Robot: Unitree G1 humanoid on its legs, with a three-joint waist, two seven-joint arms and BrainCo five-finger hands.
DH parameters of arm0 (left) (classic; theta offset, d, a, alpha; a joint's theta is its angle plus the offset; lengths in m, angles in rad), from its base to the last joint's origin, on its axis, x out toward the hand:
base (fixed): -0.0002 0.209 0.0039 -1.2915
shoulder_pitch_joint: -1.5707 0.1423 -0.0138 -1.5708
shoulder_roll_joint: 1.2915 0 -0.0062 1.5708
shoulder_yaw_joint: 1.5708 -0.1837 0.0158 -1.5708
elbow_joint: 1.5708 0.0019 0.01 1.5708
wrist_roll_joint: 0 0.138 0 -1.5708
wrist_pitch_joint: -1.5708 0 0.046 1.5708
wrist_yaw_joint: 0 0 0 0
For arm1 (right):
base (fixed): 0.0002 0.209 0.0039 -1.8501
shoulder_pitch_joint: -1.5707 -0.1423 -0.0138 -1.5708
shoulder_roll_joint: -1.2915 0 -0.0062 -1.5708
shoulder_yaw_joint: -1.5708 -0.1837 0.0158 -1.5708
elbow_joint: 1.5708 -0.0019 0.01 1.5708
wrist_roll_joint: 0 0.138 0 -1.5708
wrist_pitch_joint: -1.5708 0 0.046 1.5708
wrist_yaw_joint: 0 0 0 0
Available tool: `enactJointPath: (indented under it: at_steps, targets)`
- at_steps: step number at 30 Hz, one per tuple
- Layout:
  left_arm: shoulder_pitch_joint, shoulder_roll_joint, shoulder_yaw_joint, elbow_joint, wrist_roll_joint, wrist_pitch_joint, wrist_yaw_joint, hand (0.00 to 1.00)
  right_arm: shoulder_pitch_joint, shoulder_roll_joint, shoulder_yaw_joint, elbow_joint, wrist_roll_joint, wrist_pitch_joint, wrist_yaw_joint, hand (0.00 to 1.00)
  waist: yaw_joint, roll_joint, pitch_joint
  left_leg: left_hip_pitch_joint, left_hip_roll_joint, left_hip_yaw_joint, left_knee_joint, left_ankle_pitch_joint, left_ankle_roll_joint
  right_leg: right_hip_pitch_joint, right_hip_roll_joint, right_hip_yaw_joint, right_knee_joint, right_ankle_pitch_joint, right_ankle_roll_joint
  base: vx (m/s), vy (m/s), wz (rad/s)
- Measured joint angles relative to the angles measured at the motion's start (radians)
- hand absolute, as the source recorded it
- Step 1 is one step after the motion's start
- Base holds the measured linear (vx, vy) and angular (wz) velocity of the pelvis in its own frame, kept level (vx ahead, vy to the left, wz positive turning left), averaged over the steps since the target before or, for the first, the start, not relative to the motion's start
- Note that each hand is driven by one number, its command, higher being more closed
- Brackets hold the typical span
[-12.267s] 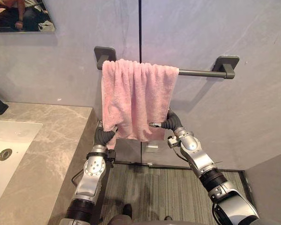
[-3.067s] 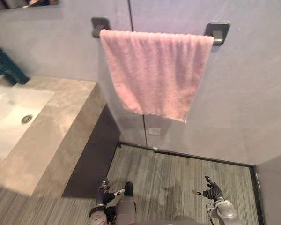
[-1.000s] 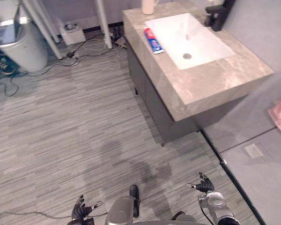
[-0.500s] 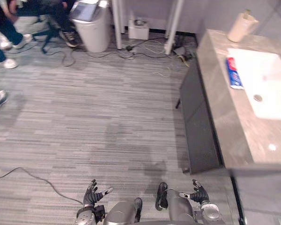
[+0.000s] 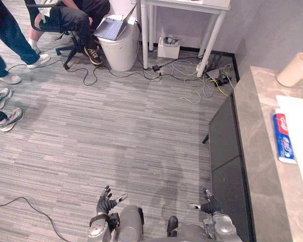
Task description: Organize washtable
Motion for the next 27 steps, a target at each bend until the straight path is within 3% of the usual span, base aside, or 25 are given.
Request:
enactJointPath:
  at_steps: [2,3,4,6,8,10,13,14,15,16,17,18,19,21,23,25,27]
  targets:
    - [-0.004,0.012,0.000,0.000,0.001,0.001,0.004,0.00,0.012,0.028,0.001,-0.007,-0.001,-0.001,0.001,0.00,0.022,-0.051,-0.029,0.010,-0.055,0.055,0.028,-0.062,0.051,-0.011,-0.073,0.036,0.048,-0.026,0.017,0.38,0.344,-0.38]
    - [-0.013,0.021,-0.004,-0.001,0.003,0.001,0.004,0.00,0.009,0.031,0.001,-0.007,-0.004,0.000,0.004,0.00,0.027,-0.062,-0.028,0.031,-0.073,0.079,0.031,-0.093,0.066,-0.045,-0.102,0.057,0.133,-0.022,0.021,0.44,0.381,-0.31]
    - [-0.013,0.022,-0.009,0.000,0.004,0.001,0.004,0.00,0.009,0.035,0.001,-0.007,-0.006,0.000,0.005,0.00,0.025,-0.064,-0.027,0.049,-0.080,0.088,0.031,-0.105,0.071,-0.068,-0.113,0.068,0.201,-0.020,0.024,0.42,0.357,-0.38]
    - [-0.003,0.040,-0.046,0.001,0.011,0.002,0.003,0.00,0.017,0.043,0.006,-0.006,-0.013,0.001,0.012,0.00,0.021,-0.065,-0.021,0.143,-0.093,0.126,0.032,-0.161,0.087,-0.181,-0.139,0.132,0.519,0.024,0.065,0.30,0.219,-0.39]
    - [0.002,0.054,-0.060,0.001,0.012,0.002,0.004,0.00,0.024,0.044,0.035,-0.008,-0.026,0.001,0.022,0.00,0.009,-0.061,-0.017,0.224,-0.094,0.147,0.028,-0.194,0.103,-0.276,-0.137,0.126,0.752,0.015,0.062,0.33,0.152,-0.27]
    - [0.002,0.057,-0.068,0.005,0.013,0.002,0.002,0.00,0.026,0.059,0.039,-0.008,-0.033,0.000,0.023,0.00,-0.010,-0.074,-0.022,0.285,-0.094,0.158,0.008,-0.223,0.097,-0.345,-0.132,0.050,0.809,-0.003,0.043,0.32,0.064,-0.18]
    - [-0.003,0.051,-0.078,0.042,0.015,0.002,-0.001,0.00,0.012,0.058,0.039,0.008,-0.036,0.000,0.024,0.00,-0.011,-0.072,-0.021,0.354,-0.088,0.199,-0.031,-0.232,0.092,-0.399,-0.136,-0.102,0.692,-0.034,0.033,0.30,0.000,-0.35]
    - [0.000,0.048,-0.079,0.060,0.015,0.000,-0.002,0.00,-0.004,0.057,0.039,0.035,-0.037,-0.001,0.024,0.00,-0.013,-0.071,-0.021,0.370,-0.084,0.211,-0.038,-0.233,0.084,-0.406,-0.139,-0.195,0.595,-0.030,0.026,0.29,-0.046,-0.36]
    - [0.001,0.051,-0.077,0.085,0.014,0.001,-0.005,0.00,-0.020,0.054,0.040,0.073,-0.040,0.000,0.025,0.00,-0.012,-0.075,-0.024,0.387,-0.086,0.222,-0.044,-0.237,0.064,-0.402,-0.135,-0.287,0.467,0.009,-0.028,0.36,-0.075,-0.42]
    - [-0.001,0.054,-0.072,0.087,0.012,0.001,-0.006,0.00,-0.022,0.053,0.040,0.088,-0.040,0.000,0.025,0.00,-0.008,-0.086,-0.027,0.402,-0.099,0.230,-0.048,-0.246,0.047,-0.401,-0.122,-0.319,0.365,0.089,-0.085,0.33,-0.086,-0.33]
    - [-0.002,0.059,-0.071,0.089,0.012,0.000,-0.008,0.00,-0.021,0.051,0.040,0.096,-0.041,0.000,0.026,0.00,-0.008,-0.097,-0.028,0.413,-0.114,0.229,-0.050,-0.253,0.038,-0.398,-0.115,-0.324,0.331,0.110,-0.147,0.37,-0.100,-0.34]
    - [-0.010,0.056,-0.067,0.103,0.013,0.003,-0.010,0.00,-0.028,0.033,0.038,0.113,-0.041,0.000,0.026,0.00,-0.007,-0.087,-0.031,0.432,-0.105,0.222,-0.045,-0.261,0.024,-0.375,-0.108,-0.330,0.321,0.083,-0.165,0.34,-0.091,-0.40]
    - [-0.008,0.039,-0.069,0.105,0.015,0.004,-0.019,0.00,-0.028,0.014,0.037,0.108,-0.041,-0.002,0.025,0.00,-0.013,-0.046,-0.033,0.438,-0.078,0.203,-0.037,-0.260,0.017,-0.350,-0.072,-0.334,0.288,0.086,-0.169,0.31,-0.080,-0.42]
    - [-0.013,0.026,-0.071,0.107,0.023,0.003,-0.020,0.00,-0.031,-0.003,0.025,0.106,-0.040,-0.004,0.025,0.00,-0.038,-0.016,-0.034,0.435,-0.042,0.199,0.011,-0.251,-0.002,-0.312,-0.024,-0.329,0.227,0.078,-0.163,0.26,-0.087,-0.30]
    - [-0.021,0.016,-0.070,0.104,0.034,0.005,-0.023,0.00,-0.009,-0.001,0.024,0.092,-0.038,-0.002,0.023,0.00,-0.045,-0.012,-0.032,0.381,0.039,0.168,0.256,-0.202,-0.065,-0.233,0.050,-0.303,0.163,0.068,-0.174,0.28,-0.115,-0.54]
    - [-0.014,0.011,-0.072,0.099,0.034,0.009,-0.025,0.00,0.016,-0.001,0.030,0.054,-0.030,-0.005,0.019,0.00,-0.036,-0.011,-0.028,0.322,0.100,0.133,0.474,-0.132,-0.052,-0.166,0.103,-0.236,0.125,0.058,-0.188,0.25,-0.059,-1.08]
    - [-0.022,0.013,-0.072,0.096,0.034,0.008,-0.030,0.00,0.006,0.006,0.026,0.037,-0.024,-0.005,0.017,0.00,-0.030,-0.018,-0.025,0.249,0.096,0.069,0.530,-0.204,-0.038,-0.143,0.134,-0.138,0.109,0.045,-0.208,0.23,0.007,-1.42]
